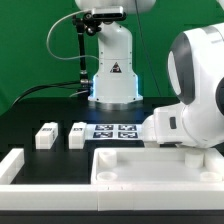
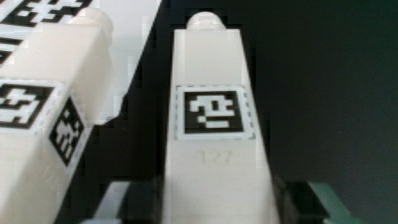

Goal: Assemble desk

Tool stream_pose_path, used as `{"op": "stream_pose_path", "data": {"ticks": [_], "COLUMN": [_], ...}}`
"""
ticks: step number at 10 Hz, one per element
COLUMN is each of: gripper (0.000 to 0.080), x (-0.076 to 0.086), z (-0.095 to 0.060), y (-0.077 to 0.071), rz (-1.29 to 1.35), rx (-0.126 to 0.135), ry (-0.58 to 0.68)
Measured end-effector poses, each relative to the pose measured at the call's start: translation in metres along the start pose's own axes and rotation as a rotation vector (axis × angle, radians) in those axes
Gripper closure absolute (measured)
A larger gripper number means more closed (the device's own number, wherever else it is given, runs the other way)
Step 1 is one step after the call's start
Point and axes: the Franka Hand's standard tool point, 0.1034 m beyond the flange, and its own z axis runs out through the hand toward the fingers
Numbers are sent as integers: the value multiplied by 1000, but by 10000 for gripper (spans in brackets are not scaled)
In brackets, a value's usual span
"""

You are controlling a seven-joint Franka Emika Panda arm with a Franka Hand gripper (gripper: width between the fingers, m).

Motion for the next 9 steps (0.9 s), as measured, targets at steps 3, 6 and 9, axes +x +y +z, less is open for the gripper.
{"op": "stream_pose_path", "data": {"ticks": [3, 6, 9], "gripper": [512, 512, 512], "x": [-6, -49, -22], "z": [-5, -75, -82], "y": [2, 17, 10], "rz": [-33, -102, -105], "rx": [-1, 8, 24], "ry": [-17, 52, 161]}}
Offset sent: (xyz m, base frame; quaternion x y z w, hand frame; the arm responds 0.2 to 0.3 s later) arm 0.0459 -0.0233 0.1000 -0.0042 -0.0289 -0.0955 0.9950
